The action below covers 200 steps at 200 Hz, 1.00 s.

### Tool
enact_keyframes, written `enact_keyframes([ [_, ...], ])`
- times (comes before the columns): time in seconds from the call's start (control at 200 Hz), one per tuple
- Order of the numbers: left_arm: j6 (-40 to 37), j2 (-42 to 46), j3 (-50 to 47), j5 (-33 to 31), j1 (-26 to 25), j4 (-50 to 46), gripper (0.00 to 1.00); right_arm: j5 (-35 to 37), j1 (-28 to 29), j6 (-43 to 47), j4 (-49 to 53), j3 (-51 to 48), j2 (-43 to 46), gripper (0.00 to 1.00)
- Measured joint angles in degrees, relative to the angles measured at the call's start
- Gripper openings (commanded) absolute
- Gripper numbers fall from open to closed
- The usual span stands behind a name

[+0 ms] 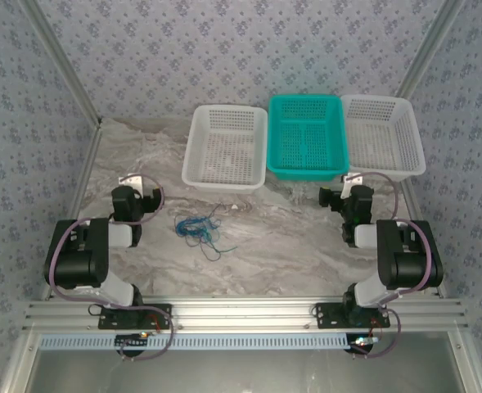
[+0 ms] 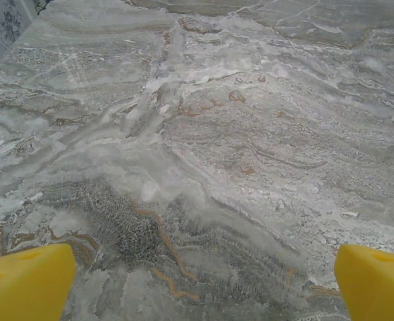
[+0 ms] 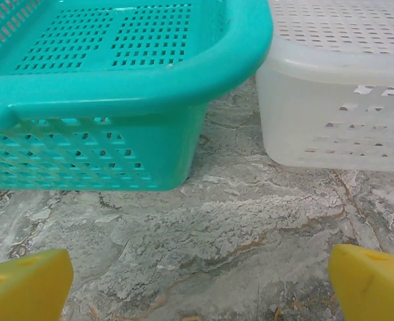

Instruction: Untangle the cables

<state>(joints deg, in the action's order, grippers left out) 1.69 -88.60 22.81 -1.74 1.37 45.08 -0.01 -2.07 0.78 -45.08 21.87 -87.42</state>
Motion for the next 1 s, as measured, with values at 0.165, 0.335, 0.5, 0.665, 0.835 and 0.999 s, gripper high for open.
enact_keyframes([
  [0.165, 0.0, 0.0, 0.0, 0.0, 0.0, 0.0, 0.99, 0.0, 0.0, 0.0, 0.0, 0.0, 0.0, 1.0],
  [0.335, 0.0, 0.0, 0.0, 0.0, 0.0, 0.0, 0.99, 0.0, 0.0, 0.0, 0.0, 0.0, 0.0, 1.0],
  [0.5, 0.0, 0.0, 0.0, 0.0, 0.0, 0.0, 0.99, -0.1, -0.2, 0.0, 0.0, 0.0, 0.0, 1.0],
  [0.665, 0.0, 0.0, 0.0, 0.0, 0.0, 0.0, 0.99, 0.6, -0.1, -0.1, 1.1, 0.1, 0.6, 1.0],
  [0.835, 0.3, 0.5, 0.0, -0.9, 0.0, -0.3, 0.97, 12.7, 2.6, -7.7, 17.7, 2.6, 15.3, 1.0],
  [0.999, 3.0, 9.4, -2.6, -7.1, 0.0, -2.5, 0.99, 12.9, 1.9, -21.6, 38.6, 12.7, 31.8, 1.0],
])
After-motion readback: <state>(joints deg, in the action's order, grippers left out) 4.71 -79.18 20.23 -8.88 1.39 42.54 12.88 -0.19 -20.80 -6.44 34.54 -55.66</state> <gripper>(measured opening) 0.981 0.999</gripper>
